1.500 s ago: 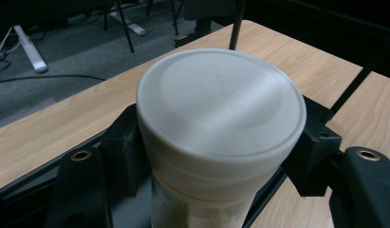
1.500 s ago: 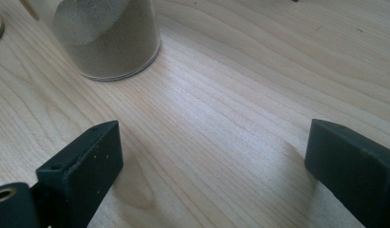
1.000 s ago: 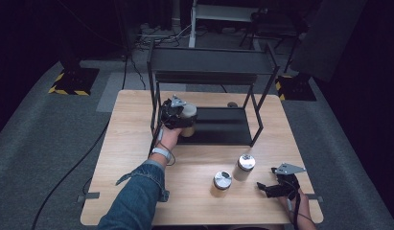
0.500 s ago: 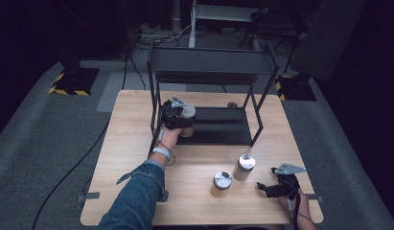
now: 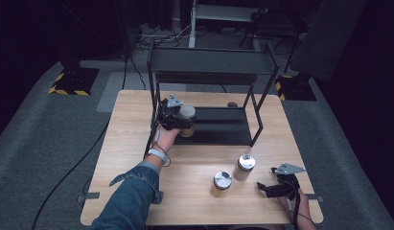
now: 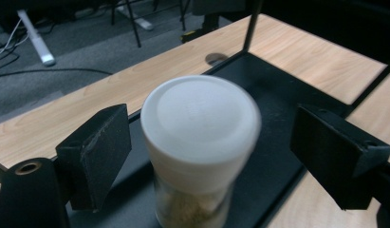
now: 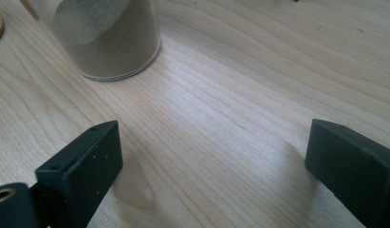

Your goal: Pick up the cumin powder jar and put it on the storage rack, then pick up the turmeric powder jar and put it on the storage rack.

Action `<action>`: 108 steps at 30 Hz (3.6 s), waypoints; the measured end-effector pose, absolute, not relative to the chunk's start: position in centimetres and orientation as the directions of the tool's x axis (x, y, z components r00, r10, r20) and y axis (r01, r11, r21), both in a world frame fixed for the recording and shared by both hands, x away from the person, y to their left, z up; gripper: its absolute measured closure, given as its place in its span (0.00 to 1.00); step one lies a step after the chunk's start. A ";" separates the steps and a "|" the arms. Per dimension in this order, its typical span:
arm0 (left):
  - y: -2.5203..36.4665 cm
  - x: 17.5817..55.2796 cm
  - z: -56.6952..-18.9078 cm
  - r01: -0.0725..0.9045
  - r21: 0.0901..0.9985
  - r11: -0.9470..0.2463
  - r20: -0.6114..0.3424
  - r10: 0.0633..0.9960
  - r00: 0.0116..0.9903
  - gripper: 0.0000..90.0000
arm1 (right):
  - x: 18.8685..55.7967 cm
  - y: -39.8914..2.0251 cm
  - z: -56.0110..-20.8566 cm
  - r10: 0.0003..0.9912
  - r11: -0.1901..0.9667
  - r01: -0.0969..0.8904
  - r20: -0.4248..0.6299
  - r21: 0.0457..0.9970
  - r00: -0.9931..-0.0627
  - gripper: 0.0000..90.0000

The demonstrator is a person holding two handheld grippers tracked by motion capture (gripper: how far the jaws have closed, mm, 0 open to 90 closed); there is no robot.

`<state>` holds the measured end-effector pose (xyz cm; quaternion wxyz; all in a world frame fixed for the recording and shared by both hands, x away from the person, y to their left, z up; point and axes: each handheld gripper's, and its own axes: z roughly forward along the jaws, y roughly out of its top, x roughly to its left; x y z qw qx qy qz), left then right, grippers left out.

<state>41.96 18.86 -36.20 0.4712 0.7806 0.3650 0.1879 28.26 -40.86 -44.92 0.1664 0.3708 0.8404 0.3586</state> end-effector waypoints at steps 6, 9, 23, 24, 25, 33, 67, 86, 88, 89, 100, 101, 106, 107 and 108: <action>20.4 39.5 -34.6 0.363 0.882 -0.300 -0.035 0.727 0.686 0.14 | 28.3 -40.8 -44.9 0.743 0.468 0.504 -0.014 0.726 -0.669 0.05; 21.2 38.1 -34.1 0.347 0.890 -0.297 -0.032 0.717 0.696 0.13 | 28.2 -40.8 -44.9 0.743 0.467 0.504 -0.014 0.726 -0.669 0.05; 23.7 31.4 -33.7 0.288 0.891 -0.352 0.035 0.684 0.729 0.13 | 28.2 -40.8 -44.9 0.746 0.466 0.506 -0.014 0.726 -0.666 0.05; 23.8 31.0 -33.8 0.285 0.889 -0.358 0.040 0.681 0.731 0.13 | 28.2 -40.8 -44.9 0.746 0.465 0.506 -0.014 0.726 -0.666 0.05; 23.9 30.5 -33.9 0.282 0.888 -0.363 0.046 0.680 0.732 0.13 | 28.2 -40.8 -44.9 0.746 0.465 0.507 -0.013 0.726 -0.665 0.05; 24.5 28.2 -35.6 0.284 0.874 -0.395 0.051 0.654 0.754 0.13 | 28.1 -40.7 -44.9 0.750 0.462 0.509 -0.015 0.726 -0.661 0.05; 23.3 26.6 -43.8 0.454 0.752 -0.478 -0.025 0.668 0.744 0.13 | 28.1 -40.7 -44.9 0.751 0.462 0.509 -0.015 0.726 -0.660 0.05; 22.1 27.3 -44.8 0.490 0.693 -0.529 -0.012 0.672 0.741 0.02 | 28.1 -40.7 -44.9 0.751 0.462 0.509 -0.015 0.726 -0.660 0.05; 22.1 27.3 -44.8 0.490 0.693 -0.529 -0.012 0.672 0.741 0.02 | 28.1 -40.7 -44.9 0.751 0.462 0.509 -0.015 0.726 -0.660 0.05; 22.1 27.3 -44.8 0.491 0.693 -0.529 -0.012 0.672 0.741 0.02 | 28.1 -40.7 -44.9 0.751 0.462 0.509 -0.015 0.726 -0.660 0.05; 22.1 27.3 -44.8 0.493 0.693 -0.526 -0.013 0.674 0.738 0.02 | 28.1 -40.7 -44.9 0.751 0.462 0.509 -0.015 0.726 -0.660 0.05; 22.1 27.3 -44.8 0.493 0.693 -0.526 -0.013 0.674 0.738 0.02 | 28.1 -40.7 -44.9 0.751 0.462 0.510 -0.014 0.725 -0.660 0.05; 22.1 27.3 -44.8 0.494 0.692 -0.526 -0.013 0.675 0.738 0.02 | 28.1 -40.6 -44.9 0.753 0.461 0.513 -0.014 0.724 -0.658 0.05; 22.1 27.3 -44.8 0.494 0.692 -0.526 -0.013 0.675 0.738 0.02 | 28.1 -40.6 -44.9 0.754 0.460 0.514 -0.014 0.724 -0.657 0.05; 22.1 27.3 -44.8 0.495 0.692 -0.526 -0.014 0.675 0.737 0.02 | 28.1 -40.6 -44.9 0.755 0.459 0.515 -0.013 0.724 -0.655 0.05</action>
